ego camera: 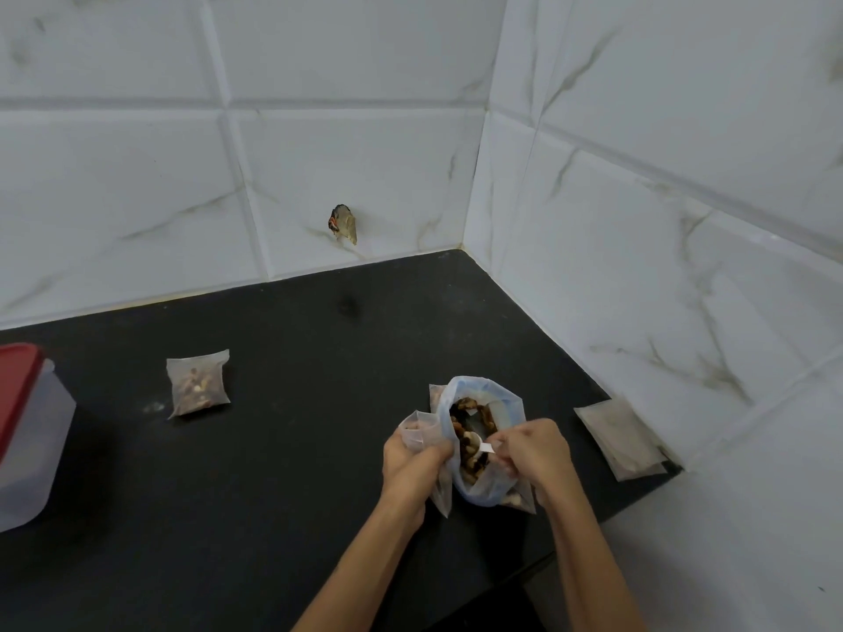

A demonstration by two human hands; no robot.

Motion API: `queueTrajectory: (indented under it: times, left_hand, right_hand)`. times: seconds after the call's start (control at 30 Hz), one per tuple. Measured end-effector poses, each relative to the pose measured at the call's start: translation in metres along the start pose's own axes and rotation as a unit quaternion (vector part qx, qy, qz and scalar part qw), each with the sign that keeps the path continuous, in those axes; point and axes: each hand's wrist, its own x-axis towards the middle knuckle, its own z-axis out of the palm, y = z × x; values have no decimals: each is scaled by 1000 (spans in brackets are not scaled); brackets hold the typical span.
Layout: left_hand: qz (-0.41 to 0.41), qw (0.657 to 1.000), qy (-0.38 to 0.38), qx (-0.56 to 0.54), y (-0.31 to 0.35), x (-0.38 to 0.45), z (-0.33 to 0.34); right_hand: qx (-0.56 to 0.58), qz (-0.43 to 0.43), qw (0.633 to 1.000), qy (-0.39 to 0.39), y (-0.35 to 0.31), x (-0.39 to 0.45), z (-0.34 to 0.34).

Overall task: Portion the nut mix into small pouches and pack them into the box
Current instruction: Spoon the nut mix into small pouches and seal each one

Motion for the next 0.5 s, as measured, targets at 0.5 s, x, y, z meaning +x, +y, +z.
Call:
queueTrajectory:
  times: [0.5]
  left_hand:
    - [7, 996, 2, 92, -1, -4, -3]
  right_hand:
    - [254, 57, 962, -79, 8, -8, -8]
